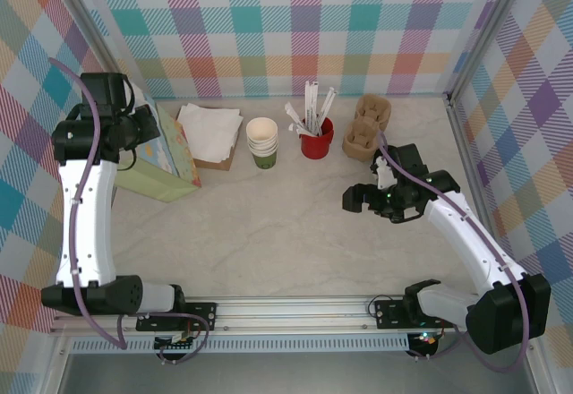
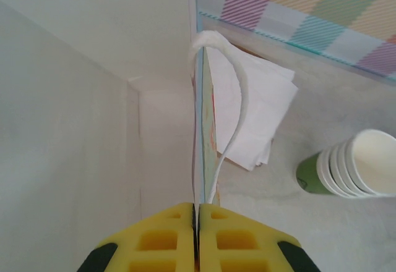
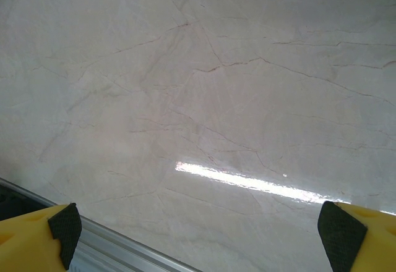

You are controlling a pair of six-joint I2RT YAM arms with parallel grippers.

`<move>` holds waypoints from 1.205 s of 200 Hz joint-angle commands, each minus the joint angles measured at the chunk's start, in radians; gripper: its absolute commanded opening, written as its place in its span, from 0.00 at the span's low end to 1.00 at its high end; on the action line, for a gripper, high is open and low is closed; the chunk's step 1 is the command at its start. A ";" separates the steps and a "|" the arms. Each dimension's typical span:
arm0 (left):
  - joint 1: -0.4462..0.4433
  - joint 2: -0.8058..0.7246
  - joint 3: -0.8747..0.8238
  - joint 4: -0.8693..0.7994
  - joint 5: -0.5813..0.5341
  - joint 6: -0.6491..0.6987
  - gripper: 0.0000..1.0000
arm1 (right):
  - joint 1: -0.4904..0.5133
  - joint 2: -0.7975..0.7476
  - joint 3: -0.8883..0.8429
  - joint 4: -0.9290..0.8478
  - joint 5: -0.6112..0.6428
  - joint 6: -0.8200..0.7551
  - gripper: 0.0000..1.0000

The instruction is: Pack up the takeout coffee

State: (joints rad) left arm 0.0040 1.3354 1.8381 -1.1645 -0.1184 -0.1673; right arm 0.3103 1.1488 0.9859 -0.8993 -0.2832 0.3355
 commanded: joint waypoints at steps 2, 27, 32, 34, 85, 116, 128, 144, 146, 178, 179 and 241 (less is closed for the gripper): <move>-0.072 -0.068 -0.020 -0.049 -0.047 -0.018 0.00 | 0.009 -0.014 0.033 -0.021 0.009 -0.009 1.00; -0.173 -0.106 -0.025 -0.091 -0.070 -0.045 0.00 | 0.009 -0.012 0.045 -0.026 0.013 -0.009 1.00; -0.194 -0.113 -0.025 -0.097 -0.078 -0.052 0.00 | 0.009 -0.012 0.046 -0.029 0.016 -0.008 1.00; -0.202 -0.115 -0.025 -0.101 -0.081 -0.054 0.00 | 0.008 -0.012 0.047 -0.029 0.018 -0.007 1.00; -0.403 -0.170 -0.057 -0.174 -0.105 -0.163 0.00 | 0.009 -0.018 0.070 -0.050 0.061 0.010 1.00; -0.518 -0.186 -0.106 -0.161 -0.098 -0.234 0.00 | 0.009 -0.015 0.084 -0.058 0.083 0.018 1.00; -0.566 -0.186 -0.126 -0.143 -0.096 -0.257 0.00 | 0.009 -0.015 0.087 -0.059 0.088 0.021 1.00; -0.632 -0.172 -0.133 -0.127 -0.111 -0.277 0.00 | 0.008 -0.017 0.092 -0.056 0.090 0.024 1.00; -0.642 -0.170 -0.134 -0.125 -0.113 -0.279 0.00 | 0.008 -0.017 0.092 -0.057 0.089 0.026 1.00; -0.760 -0.134 -0.143 -0.059 -0.152 -0.292 0.00 | 0.009 -0.018 0.097 -0.062 0.096 0.028 1.00; -0.763 -0.132 -0.143 -0.058 -0.153 -0.293 0.00 | 0.009 -0.018 0.097 -0.062 0.095 0.028 1.00; -0.871 0.001 -0.101 -0.013 -0.149 -0.281 0.00 | 0.009 -0.031 0.102 -0.071 0.093 0.027 1.00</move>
State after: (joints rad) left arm -0.8253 1.2850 1.6985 -1.2098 -0.2466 -0.4496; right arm 0.3141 1.1389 1.0569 -0.9466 -0.1936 0.3588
